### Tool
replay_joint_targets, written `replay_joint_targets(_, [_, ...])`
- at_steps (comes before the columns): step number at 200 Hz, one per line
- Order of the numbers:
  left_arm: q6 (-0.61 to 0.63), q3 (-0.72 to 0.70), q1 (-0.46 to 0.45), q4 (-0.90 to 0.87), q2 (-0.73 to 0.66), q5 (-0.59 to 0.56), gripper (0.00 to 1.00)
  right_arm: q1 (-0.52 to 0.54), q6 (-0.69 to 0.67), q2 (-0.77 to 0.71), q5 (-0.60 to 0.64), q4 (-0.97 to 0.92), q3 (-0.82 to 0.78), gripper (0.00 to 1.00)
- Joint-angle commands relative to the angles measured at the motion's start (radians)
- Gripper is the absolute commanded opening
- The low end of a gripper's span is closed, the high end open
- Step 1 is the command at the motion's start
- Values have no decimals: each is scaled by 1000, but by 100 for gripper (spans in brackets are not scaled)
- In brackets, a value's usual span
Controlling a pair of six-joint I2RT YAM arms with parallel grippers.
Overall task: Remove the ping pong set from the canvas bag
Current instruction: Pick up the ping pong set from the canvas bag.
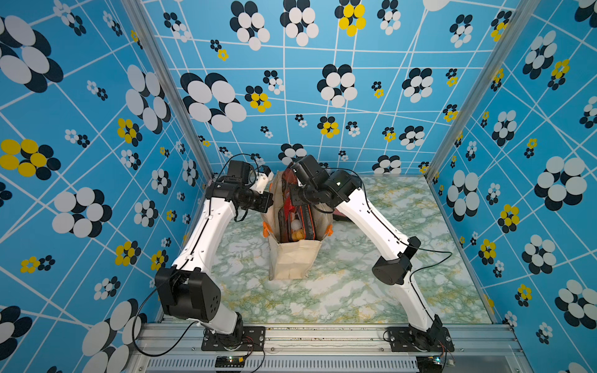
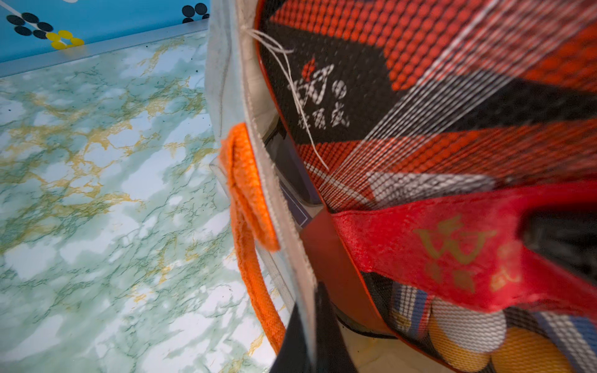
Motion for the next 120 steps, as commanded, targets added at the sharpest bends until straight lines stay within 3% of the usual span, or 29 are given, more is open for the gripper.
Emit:
replay_joint_targets(1, [1,8,2,16,-5,2,0,-38,-23,-142,56,111,42,0])
replay_joint_targets(120, [4,7,4,17,-3,-3,0,-157,-56,-276,73,134,27,0])
